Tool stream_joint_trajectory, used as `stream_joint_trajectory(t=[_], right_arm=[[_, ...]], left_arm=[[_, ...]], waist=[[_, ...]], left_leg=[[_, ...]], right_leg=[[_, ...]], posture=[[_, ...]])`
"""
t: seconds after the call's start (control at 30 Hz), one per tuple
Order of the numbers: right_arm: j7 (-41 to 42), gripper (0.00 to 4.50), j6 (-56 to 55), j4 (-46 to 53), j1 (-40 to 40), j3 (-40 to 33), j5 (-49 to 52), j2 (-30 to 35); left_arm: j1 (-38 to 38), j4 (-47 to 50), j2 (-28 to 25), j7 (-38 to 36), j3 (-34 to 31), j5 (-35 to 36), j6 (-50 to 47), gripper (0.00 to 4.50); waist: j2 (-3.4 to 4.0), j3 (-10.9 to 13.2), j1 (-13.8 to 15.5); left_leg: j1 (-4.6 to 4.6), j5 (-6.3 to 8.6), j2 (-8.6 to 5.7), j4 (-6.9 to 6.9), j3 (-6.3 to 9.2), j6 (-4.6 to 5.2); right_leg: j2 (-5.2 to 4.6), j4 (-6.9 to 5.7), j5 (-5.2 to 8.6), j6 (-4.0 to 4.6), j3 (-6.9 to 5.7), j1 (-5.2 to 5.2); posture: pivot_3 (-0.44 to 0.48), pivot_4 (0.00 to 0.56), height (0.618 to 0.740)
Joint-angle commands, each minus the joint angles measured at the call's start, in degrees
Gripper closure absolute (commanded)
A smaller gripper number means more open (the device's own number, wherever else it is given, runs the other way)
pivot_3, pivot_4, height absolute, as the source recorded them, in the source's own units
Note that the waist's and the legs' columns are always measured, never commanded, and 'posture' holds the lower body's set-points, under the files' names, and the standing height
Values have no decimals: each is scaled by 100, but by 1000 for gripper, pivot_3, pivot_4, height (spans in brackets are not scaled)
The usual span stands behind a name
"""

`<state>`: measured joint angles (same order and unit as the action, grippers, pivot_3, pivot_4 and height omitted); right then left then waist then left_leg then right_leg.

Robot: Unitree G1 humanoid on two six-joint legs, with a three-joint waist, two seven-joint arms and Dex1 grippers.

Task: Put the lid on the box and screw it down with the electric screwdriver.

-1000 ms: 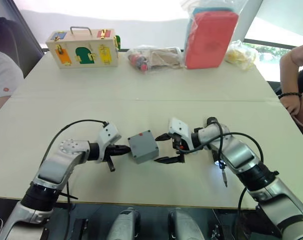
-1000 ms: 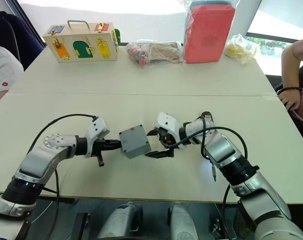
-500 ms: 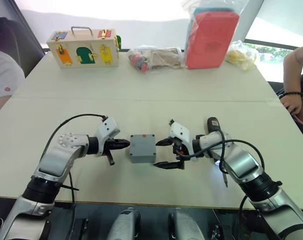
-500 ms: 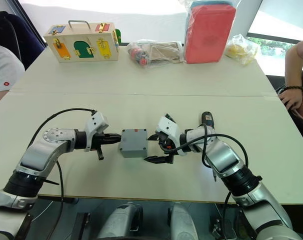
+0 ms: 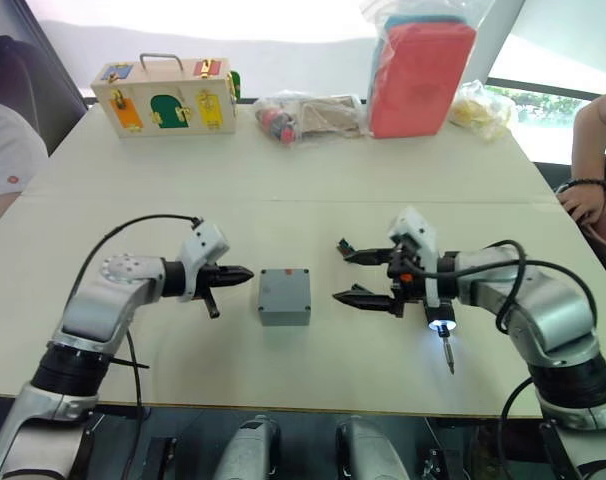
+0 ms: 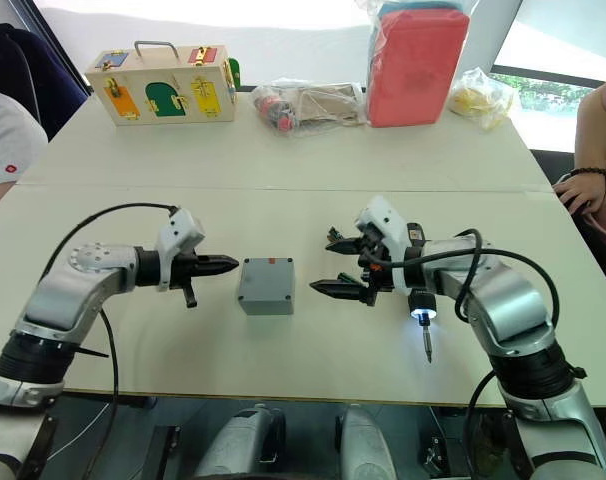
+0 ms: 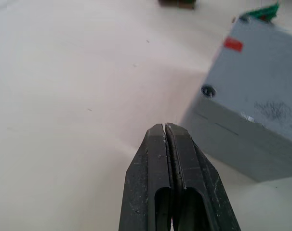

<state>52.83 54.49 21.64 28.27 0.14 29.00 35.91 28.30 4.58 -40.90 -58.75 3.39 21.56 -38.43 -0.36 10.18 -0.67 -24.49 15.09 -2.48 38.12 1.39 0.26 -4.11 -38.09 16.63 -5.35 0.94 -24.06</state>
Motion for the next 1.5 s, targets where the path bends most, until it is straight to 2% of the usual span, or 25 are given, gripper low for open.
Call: stream_joint_trajectory(t=[0.03, 0.2, 0.3, 0.4, 0.47, 1.03, 1.3, 1.5], right_arm=[[-585, 616, -436, -880, 332, -152, -323, -255], [-938, 616, -1672, -2381, 727, 461, -1288, -471], [-1035, 1228, -2069, -2917, 871, 557, -1534, -589], [-1022, 2267, -2287, -3194, 883, 646, -1683, -641], [-998, 3148, -2298, -3197, 856, 636, -1673, -685], [-1085, 3148, -2391, -3175, 812, 571, -1851, -751], [-1048, 3148, -2192, -2658, 619, 482, -1736, -767], [-1091, 3148, -2166, -2636, 580, 522, -1748, -866]], left_arm=[[307, 428, -20, -104, -240, 476, -364, 4500], [509, 818, 10, -91, -91, 678, -618, 4500], [552, 941, 23, -27, -94, 742, -723, 4500], [522, 1061, -17, 3, -123, 809, -804, 4500], [485, 1107, -45, 11, -138, 831, -829, 4500], [376, 1038, -71, 100, -94, 777, -736, 4500], [320, 993, -91, 106, -72, 749, -657, 4500], [339, 943, -79, 109, -25, 738, -607, 4500]], waist=[[-4, -2, -2], [-3, -2, -8], [-3, -2, -24], [-3, -2, -27], [-3, -2, -24], [-3, -2, -19], [-3, -2, -18], [-3, -2, -16]], left_leg=[[0, -1, 0, 0, 0, -2], [1, -9, -2, 1, -4, -16], [0, -10, -1, -2, -9, -17], [1, -11, -1, -1, -11, -18], [1, -11, -1, 0, -11, -18], [1, -11, -1, 1, -11, -19], [0, -11, -1, 1, -11, -19], [1, -11, -1, 1, -11, -19]], right_leg=[[0, 0, 0, 0, 0, 1], [2, -2, 0, 0, 0, 0], [2, -4, 0, 0, 2, -4], [3, -5, 0, 0, 3, -5], [4, -6, 0, 0, 4, -5], [4, -7, 0, 0, 6, -5], [4, -7, 0, 0, 6, -5], [4, -7, 0, 0, 6, -5]], posture=[[0, 150, 738], [0, 150, 738], [0, 150, 738], [0, 150, 738], [0, 150, 738], [0, 150, 738], [0, 150, 738], [0, 150, 738]])
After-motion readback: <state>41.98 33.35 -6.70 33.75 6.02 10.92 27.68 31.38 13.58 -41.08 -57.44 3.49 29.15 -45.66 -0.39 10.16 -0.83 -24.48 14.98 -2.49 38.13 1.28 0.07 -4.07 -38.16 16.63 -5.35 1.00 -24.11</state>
